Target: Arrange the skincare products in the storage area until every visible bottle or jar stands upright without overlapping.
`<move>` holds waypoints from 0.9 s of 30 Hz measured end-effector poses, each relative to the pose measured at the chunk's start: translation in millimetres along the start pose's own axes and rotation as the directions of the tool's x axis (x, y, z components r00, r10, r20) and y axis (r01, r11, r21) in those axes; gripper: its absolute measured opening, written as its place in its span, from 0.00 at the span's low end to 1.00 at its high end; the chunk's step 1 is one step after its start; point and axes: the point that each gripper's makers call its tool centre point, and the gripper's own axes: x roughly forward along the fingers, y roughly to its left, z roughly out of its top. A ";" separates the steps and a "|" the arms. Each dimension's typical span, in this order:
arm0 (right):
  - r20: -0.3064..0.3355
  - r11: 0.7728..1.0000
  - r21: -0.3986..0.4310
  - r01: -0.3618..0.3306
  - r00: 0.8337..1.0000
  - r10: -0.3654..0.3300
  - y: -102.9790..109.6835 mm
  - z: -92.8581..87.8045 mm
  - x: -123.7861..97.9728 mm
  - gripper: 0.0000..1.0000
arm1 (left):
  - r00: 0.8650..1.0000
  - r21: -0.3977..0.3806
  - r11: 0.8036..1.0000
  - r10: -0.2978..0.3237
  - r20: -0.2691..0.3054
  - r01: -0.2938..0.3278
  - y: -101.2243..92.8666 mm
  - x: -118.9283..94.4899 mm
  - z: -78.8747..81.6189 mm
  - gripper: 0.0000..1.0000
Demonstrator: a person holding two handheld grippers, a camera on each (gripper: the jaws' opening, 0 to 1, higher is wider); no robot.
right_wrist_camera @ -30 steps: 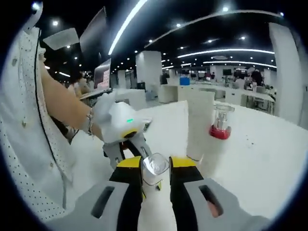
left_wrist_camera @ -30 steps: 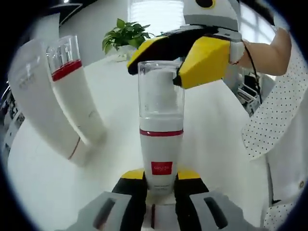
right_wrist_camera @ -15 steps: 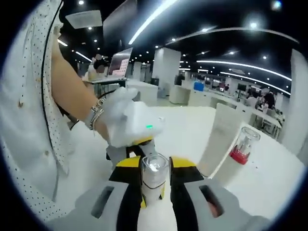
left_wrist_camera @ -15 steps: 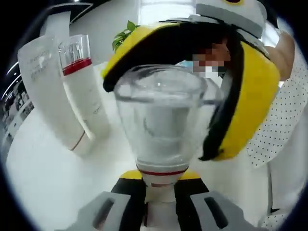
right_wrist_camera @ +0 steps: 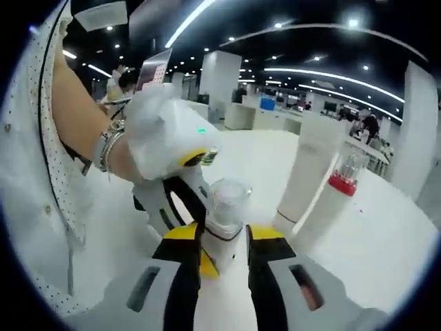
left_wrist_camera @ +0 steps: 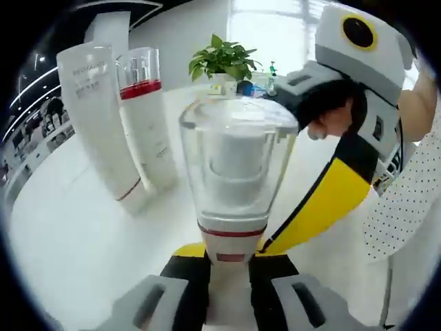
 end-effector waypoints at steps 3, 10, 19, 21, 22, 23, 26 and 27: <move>0.011 0.991 0.101 0.084 0.996 -0.086 -8.1 -6.2 0.6 0.23 | 0.999 -0.015 0.999 0.050 0.012 -0.049 1.2 2.6 1.5 0.20; -0.007 0.975 0.146 0.165 0.986 -0.166 -7.6 -19.0 6.8 0.19 | 0.992 -0.092 0.987 0.130 0.005 -0.129 4.9 5.5 4.4 0.20; -0.104 0.992 0.104 0.073 0.993 -0.062 -14.7 -56.5 7.6 0.15 | 1.000 0.003 1.000 0.004 -0.003 -0.004 -1.6 -0.9 -0.1 0.22; -0.171 0.991 0.119 0.065 0.984 -0.044 -16.7 -73.5 4.8 0.01 | 1.000 -0.024 1.000 -0.003 -0.003 0.003 2.0 -4.0 -2.0 0.26; -0.202 0.996 0.058 0.074 0.977 -0.061 -20.1 -76.7 4.2 0.00 | 1.000 -0.040 0.999 -0.030 0.005 0.030 -1.2 -4.7 -1.6 0.22; -0.201 0.998 0.042 0.056 0.978 -0.047 -13.0 -78.1 4.0 0.00 | 0.999 -0.056 0.997 -0.047 0.015 0.048 -3.5 -5.3 0.1 0.15; -0.211 0.999 -0.015 -0.038 0.977 0.034 12.2 -70.5 3.9 0.00 | 0.999 0.064 0.998 -0.004 -0.037 0.007 -0.6 -4.3 -6.3 0.09; -0.228 0.999 -0.035 -0.034 0.973 0.025 12.8 -72.3 3.2 0.00 | 1.000 0.041 0.999 -0.018 -0.020 0.019 -5.0 -2.8 -4.4 0.08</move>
